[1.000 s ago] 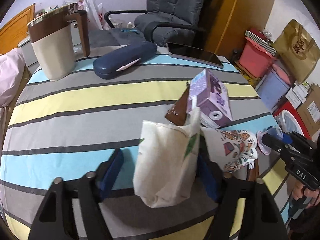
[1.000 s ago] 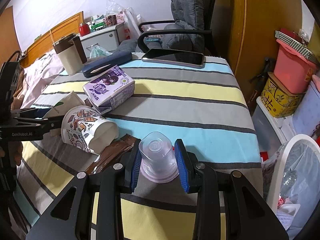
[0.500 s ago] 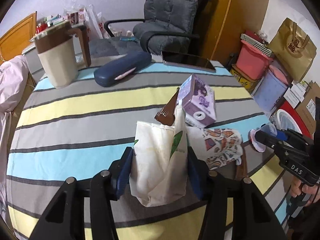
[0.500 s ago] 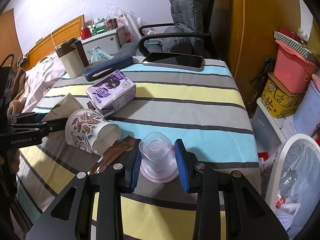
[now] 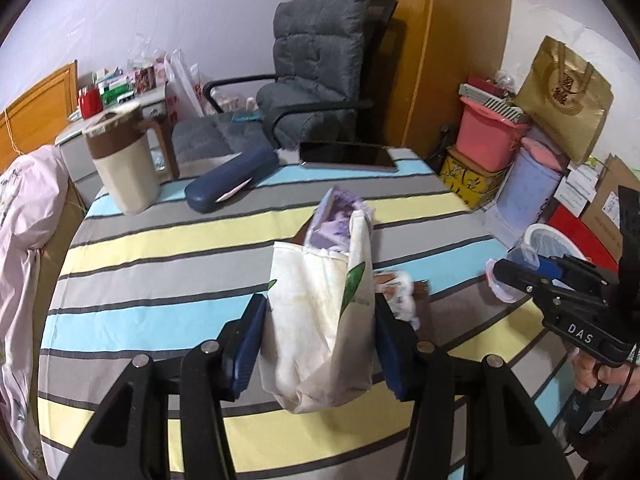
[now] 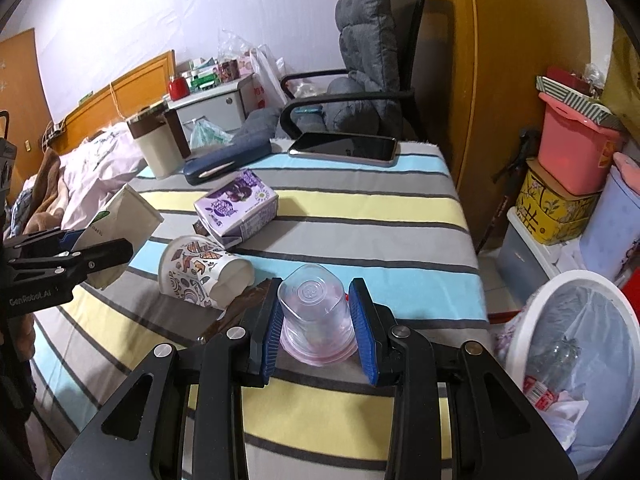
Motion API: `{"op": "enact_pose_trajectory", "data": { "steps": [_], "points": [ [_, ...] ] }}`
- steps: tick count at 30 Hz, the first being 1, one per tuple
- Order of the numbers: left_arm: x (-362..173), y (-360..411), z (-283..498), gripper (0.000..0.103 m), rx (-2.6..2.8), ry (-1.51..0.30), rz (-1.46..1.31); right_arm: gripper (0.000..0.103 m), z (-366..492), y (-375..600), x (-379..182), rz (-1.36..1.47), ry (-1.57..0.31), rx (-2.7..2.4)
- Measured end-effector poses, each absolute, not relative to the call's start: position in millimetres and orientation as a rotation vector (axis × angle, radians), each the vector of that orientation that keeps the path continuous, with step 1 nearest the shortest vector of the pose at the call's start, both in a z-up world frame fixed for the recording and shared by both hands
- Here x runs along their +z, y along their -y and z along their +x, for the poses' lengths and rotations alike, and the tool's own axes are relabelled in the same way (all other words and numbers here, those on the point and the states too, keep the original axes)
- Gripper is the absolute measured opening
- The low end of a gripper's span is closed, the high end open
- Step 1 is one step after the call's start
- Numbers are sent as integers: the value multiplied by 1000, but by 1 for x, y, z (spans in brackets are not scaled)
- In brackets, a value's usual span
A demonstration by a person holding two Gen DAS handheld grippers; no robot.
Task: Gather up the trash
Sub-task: 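Carry the paper bag and plastic cup over the bin and open both tools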
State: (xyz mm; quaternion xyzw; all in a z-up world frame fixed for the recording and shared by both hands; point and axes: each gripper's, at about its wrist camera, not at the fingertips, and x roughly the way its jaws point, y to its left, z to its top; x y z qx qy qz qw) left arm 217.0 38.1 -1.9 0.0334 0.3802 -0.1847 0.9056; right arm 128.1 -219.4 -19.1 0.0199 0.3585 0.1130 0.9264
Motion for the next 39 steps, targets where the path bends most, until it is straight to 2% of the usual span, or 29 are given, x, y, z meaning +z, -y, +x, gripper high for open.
{"op": "enact_pose_trajectory", "data": {
  "steps": [20,39],
  "points": [
    [25,75,172,54,-544,-710,142,35,82,303,-1,95,-657,93],
    [23,190,151,54,-704,-739,172,35,49,388,0,145,-646,-88]
  ]
}}
